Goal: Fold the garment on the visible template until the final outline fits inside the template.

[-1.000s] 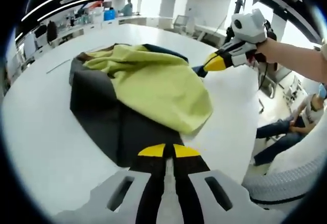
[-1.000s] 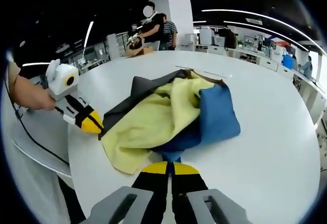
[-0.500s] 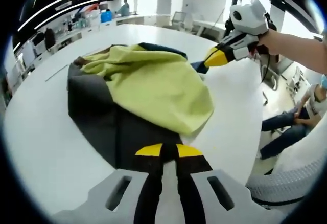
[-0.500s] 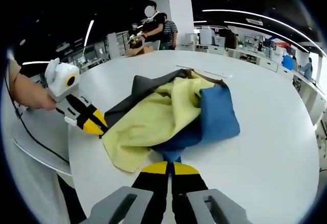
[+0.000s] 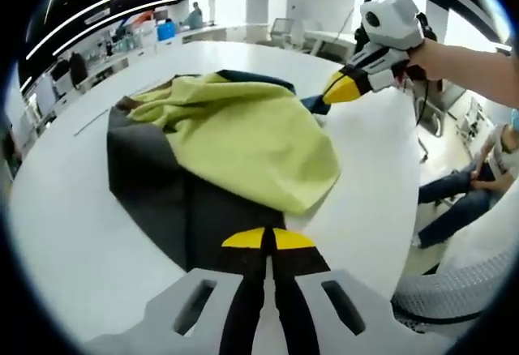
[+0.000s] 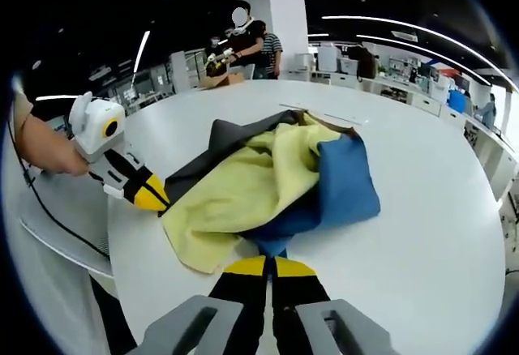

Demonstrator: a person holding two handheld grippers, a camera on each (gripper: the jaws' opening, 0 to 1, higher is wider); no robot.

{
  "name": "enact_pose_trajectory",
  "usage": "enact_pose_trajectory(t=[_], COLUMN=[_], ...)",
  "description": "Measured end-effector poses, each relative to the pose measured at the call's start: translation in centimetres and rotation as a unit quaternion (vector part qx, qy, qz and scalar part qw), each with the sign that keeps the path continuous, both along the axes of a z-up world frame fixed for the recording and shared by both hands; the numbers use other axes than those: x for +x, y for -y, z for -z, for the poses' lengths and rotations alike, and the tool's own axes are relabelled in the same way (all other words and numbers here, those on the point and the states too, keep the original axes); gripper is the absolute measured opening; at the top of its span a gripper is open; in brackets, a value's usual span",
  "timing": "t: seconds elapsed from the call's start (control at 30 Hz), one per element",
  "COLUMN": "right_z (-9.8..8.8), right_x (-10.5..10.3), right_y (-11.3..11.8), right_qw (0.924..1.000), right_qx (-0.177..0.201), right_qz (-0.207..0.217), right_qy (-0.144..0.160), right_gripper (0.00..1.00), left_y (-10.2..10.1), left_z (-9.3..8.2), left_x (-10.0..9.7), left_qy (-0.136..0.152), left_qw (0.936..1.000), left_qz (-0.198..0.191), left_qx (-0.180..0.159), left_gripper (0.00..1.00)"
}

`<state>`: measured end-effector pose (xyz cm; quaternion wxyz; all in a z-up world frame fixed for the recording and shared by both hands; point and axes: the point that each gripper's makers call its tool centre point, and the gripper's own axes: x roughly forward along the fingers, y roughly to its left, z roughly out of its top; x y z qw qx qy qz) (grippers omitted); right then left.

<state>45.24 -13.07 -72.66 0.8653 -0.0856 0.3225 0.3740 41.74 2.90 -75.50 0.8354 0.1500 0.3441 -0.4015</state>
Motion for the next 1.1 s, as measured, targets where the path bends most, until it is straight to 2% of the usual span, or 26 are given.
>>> enact_pose_trajectory(t=[0.17, 0.33, 0.6, 0.77, 1.1], right_z=[-0.4, -0.7, -1.2, -1.5, -2.4], right_x=[0.2, 0.4, 0.7, 0.7, 1.0], right_y=[0.2, 0.5, 0.7, 0.9, 2.3], right_qw=[1.0000, 0.9999, 0.9998, 0.9997, 0.9992], right_qx=[0.000, 0.001, 0.001, 0.002, -0.001], right_qz=[0.002, 0.006, 0.011, 0.014, 0.029], right_qy=[0.005, 0.011, 0.017, 0.019, 0.027], right_gripper=[0.00, 0.00, 0.00, 0.00, 0.00], left_y=[-0.8, -1.4, -2.6, -3.6, -6.1], left_z=[-0.2, -1.3, -1.7, -2.5, -2.7], left_x=[0.2, 0.6, 0.8, 1.1, 1.4], left_qy=[-0.002, 0.004, 0.011, 0.016, 0.020], left_qw=[0.9999, 0.9996, 0.9995, 0.9988, 0.9976], left_qz=[-0.012, -0.023, -0.029, -0.043, -0.064], left_qx=[-0.006, -0.017, -0.011, -0.017, -0.013], left_gripper=[0.00, 0.00, 0.00, 0.00, 0.00])
